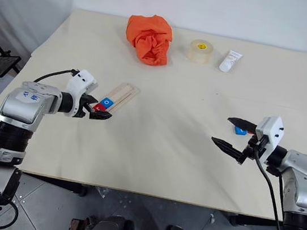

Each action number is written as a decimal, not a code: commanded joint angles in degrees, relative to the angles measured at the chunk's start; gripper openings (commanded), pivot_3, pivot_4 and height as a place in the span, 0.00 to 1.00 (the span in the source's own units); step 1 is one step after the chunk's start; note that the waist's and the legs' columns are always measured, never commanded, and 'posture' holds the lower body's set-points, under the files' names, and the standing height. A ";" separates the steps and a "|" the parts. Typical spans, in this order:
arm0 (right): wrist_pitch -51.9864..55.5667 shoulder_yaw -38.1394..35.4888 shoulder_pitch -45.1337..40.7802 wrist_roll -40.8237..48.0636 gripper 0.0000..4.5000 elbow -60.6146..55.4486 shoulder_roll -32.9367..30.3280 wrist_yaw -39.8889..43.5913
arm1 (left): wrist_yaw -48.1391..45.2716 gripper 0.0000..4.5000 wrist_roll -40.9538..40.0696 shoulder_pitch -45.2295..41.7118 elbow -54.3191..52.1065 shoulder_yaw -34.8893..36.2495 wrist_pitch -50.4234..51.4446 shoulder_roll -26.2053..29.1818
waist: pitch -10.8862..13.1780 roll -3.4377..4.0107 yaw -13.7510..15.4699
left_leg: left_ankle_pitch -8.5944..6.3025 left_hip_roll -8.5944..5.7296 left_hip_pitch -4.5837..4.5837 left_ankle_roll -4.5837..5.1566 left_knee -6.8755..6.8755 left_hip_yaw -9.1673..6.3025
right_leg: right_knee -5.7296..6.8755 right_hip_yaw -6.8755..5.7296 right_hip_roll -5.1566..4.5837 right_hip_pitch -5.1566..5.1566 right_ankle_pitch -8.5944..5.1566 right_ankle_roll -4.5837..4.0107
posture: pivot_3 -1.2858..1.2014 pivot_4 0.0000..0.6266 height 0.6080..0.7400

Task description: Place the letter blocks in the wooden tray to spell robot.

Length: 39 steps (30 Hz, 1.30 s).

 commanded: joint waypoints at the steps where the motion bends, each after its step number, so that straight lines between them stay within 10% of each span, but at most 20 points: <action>1: -0.31 -0.02 -1.04 0.23 1.00 -0.01 0.04 -0.16 | 1.39 1.00 -0.36 0.15 -1.57 0.30 0.37 -0.47 | 0.01 -0.01 0.06 | 0.00 0.00 0.00 0.00 0.01 0.00 | 0.00 0.00 0.00 0.00 0.00 0.00 | 0.52 0.24 1.00; 39: -0.62 0.63 -1.66 0.18 1.00 0.28 0.31 -0.97 | 3.61 1.00 1.70 -3.11 5.90 -0.73 -3.51 0.91 | 0.01 0.00 0.00 | 0.00 0.00 -0.01 0.00 0.06 -0.01 | 0.02 0.00 0.00 0.00 0.00 0.00 | 0.52 0.24 1.00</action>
